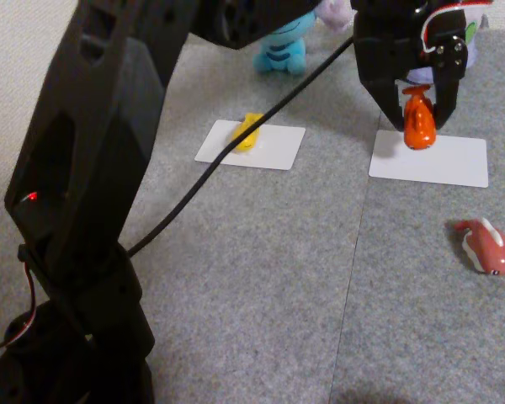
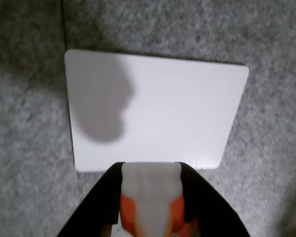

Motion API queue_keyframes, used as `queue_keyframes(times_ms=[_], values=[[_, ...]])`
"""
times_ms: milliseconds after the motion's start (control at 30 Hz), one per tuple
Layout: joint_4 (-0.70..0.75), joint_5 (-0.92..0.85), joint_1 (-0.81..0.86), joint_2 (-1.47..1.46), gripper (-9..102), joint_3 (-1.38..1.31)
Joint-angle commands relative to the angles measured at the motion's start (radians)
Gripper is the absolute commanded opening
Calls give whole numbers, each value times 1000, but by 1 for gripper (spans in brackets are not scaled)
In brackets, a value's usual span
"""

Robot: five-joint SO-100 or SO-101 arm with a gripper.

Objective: Wooper wants to eat egg sudhi, and Goomy wants to eat shrimp sushi

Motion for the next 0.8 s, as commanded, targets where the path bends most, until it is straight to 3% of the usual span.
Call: queue_keyframes(times_ms=[0,767], values=[[-38,0,-2,-8,7,-77],[-146,-3,20,-112,8,-78]])
